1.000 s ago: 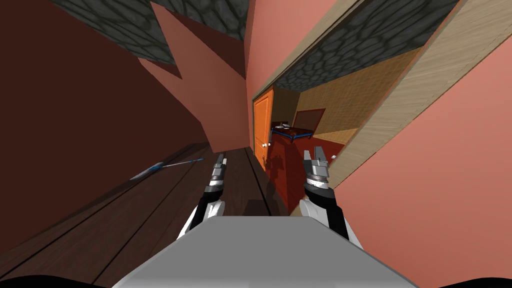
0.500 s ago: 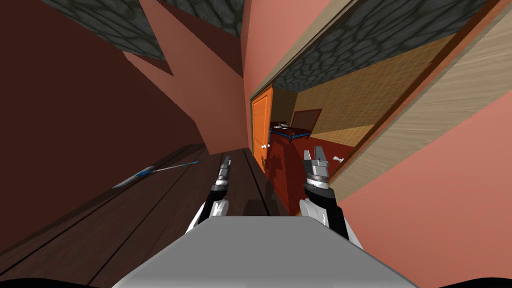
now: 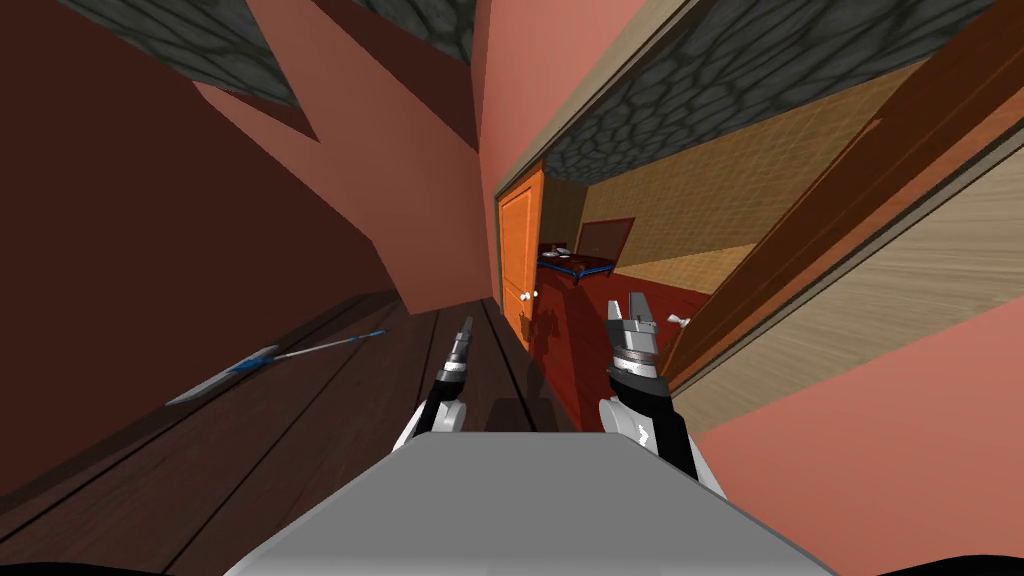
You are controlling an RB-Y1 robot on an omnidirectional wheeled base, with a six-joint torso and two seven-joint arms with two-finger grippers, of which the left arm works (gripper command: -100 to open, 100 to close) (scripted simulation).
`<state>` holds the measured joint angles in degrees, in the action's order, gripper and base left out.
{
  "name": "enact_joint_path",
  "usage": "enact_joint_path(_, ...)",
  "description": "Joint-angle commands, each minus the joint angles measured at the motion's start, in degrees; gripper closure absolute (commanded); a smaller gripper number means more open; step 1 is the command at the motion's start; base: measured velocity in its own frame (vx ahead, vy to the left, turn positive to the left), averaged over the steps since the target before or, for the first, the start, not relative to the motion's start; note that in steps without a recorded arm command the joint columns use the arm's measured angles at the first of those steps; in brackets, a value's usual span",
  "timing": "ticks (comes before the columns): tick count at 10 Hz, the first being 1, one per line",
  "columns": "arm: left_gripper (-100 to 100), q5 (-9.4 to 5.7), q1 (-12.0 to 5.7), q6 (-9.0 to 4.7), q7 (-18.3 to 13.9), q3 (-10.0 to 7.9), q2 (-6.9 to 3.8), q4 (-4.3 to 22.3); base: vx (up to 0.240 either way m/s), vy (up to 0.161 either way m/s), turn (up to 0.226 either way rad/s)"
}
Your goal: Push the door open
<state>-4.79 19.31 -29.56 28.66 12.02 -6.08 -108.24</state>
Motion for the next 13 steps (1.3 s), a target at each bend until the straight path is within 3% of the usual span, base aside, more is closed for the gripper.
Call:
enact_joint_path(1,-100,-0.04,-0.86,-0.53,1.5,0.65,-0.53,1.9,0.154,0.040,-0.061)
enact_joint_path(13,-100,0.99,-6.67,-4.20,13.2,7.56,-1.79,16.1,0.125,0.041,-0.074)
